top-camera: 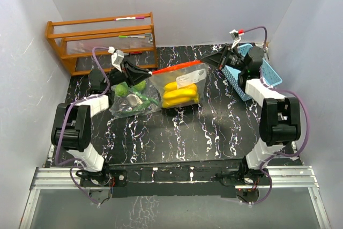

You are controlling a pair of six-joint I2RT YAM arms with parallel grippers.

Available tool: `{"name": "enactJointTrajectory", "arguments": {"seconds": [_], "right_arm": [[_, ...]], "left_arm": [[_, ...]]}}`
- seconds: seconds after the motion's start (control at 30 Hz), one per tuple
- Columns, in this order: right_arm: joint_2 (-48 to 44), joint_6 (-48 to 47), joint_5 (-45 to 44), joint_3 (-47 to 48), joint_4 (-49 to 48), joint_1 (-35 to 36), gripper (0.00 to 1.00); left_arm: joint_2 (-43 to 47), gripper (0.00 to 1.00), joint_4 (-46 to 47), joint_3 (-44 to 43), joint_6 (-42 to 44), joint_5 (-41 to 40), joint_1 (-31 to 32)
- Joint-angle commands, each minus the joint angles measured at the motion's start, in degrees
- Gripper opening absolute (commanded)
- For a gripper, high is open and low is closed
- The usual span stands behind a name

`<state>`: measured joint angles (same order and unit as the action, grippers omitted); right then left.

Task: Open the zip-top bag and remove the fake food
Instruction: Unzip the zipper food storage bag at the center of the board, then pick up the fake fruit from the zipper food storage bag.

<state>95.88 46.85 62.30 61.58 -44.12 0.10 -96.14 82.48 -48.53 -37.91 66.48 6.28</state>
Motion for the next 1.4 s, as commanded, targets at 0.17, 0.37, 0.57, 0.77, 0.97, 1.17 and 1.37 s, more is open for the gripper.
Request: {"name": "enactJointTrajectory", "arguments": {"seconds": [0.17, 0.37, 0.57, 0.77, 0.97, 1.17, 1.37], "right_arm": [[10.07, -10.62, -6.50, 22.03, 9.71, 10.42, 0.08], [9.48, -12.25, -10.32, 16.19, 10.17, 10.62, 0.15], [-3.44, -17.62, -30.22, -1.75, 16.16, 10.46, 0.95], [-15.00, -20.17, -38.59, -8.21, 26.50, 10.65, 0.94], [-26.20, -16.04, -40.40, -15.96, 28.99, 10.76, 0.67], [-26.33, -7.48, -32.12, -23.51, 23.48, 12.67, 0.33], [-19.52, -6.30, -30.20, -22.45, 20.06, 16.44, 0.24]], "left_arm": [[10.84, 0.06, -28.56, -7.30, 20.51, -9.00, -1.27], [14.64, 0.07, -29.84, -2.35, 22.02, -10.10, 2.70], [12.87, 0.21, -31.80, 5.01, 25.83, -16.41, 14.08], [13.65, 0.25, -32.60, 9.83, 27.70, -25.11, 21.59], [12.83, 0.24, -33.58, 9.68, 25.63, -29.59, 23.30], [12.71, 0.23, -33.06, 10.18, 26.45, -30.84, 24.39], [13.24, 0.22, -33.82, 10.18, 27.23, -32.47, 26.31]]}}
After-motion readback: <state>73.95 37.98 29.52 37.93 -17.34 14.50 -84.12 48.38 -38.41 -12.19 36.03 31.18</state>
